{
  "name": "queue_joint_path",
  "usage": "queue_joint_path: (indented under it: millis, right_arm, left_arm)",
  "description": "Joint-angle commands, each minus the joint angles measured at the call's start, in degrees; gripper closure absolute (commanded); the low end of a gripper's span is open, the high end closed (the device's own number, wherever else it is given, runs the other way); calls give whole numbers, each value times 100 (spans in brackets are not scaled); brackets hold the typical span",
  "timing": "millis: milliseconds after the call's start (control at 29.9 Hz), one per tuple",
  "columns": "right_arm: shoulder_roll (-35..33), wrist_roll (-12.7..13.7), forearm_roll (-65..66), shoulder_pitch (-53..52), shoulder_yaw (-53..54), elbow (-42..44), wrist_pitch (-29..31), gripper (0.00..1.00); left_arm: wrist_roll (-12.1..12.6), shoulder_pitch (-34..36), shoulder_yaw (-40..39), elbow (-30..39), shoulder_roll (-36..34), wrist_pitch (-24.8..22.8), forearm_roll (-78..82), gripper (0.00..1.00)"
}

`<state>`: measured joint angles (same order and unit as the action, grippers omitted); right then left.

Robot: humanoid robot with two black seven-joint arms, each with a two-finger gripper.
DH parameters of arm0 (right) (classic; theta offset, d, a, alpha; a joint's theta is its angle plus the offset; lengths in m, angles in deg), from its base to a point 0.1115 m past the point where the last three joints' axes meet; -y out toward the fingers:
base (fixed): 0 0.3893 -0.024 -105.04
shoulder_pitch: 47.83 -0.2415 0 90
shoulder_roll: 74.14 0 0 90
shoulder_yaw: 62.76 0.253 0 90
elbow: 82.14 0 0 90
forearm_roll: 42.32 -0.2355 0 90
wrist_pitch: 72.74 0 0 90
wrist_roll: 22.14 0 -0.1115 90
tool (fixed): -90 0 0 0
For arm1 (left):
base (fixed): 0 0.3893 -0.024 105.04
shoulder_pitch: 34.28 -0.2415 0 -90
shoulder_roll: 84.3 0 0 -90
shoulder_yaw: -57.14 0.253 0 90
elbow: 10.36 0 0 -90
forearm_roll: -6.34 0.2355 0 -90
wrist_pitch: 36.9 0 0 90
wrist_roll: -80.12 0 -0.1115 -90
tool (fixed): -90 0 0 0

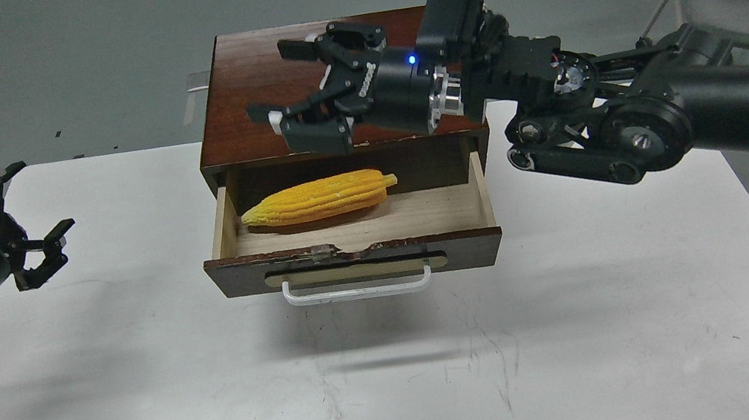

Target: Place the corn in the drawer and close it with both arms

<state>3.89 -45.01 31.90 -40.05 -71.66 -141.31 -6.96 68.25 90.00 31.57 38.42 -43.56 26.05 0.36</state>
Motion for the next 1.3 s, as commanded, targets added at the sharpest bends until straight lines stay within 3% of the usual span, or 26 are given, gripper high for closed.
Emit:
queue_joint_path:
  millis: [0,167,201,535,903,970,1070,1104,1137,1171,1271]
  right_arm:
    - [-208,282,-2583,4,907,-43,925,7]
    - [-1165,1169,-5694,432,2276,10,2463,4]
    - [-1254,1223,-5908,592,2436,10,2561,4]
    - [-1624,1355,-6200,3446,5090,256,3018,0]
    - [-1659,1355,-6200,4399,5356,221,3080,0]
    - [-1738,1355,-6200,4416,5382,248,3072,0]
    - [-1791,1364,-6191,4443,5382,283,3063,0]
    - [-1817,1355,-6191,4460,5382,274,3063,0]
    - [-1835,1355,-6191,4478,5382,283,3072,0]
    - [-1835,1355,-6191,4487,5373,283,3063,0]
    - [-1896,1355,-6191,4504,5365,318,3063,0]
  left_arm:
    - [0,0,9,1,5,7,0,2]
    - [0,0,9,1,5,-2,0,2]
    - [0,0,9,1,5,-2,0,2]
    - [0,18,-18,18,48,-95,0,2]
    - [-70,132,-394,124,22,24,-44,2]
    - [-211,158,-799,133,-4,243,-9,2]
    - [-676,386,-923,360,-425,297,385,2]
    - [-869,500,-914,535,-591,305,613,2]
    - [-1279,666,-914,894,-898,323,1181,2]
    - [-1510,738,-914,1097,-1075,349,1535,2]
    - [-1614,966,-1010,2202,-1637,585,3482,2]
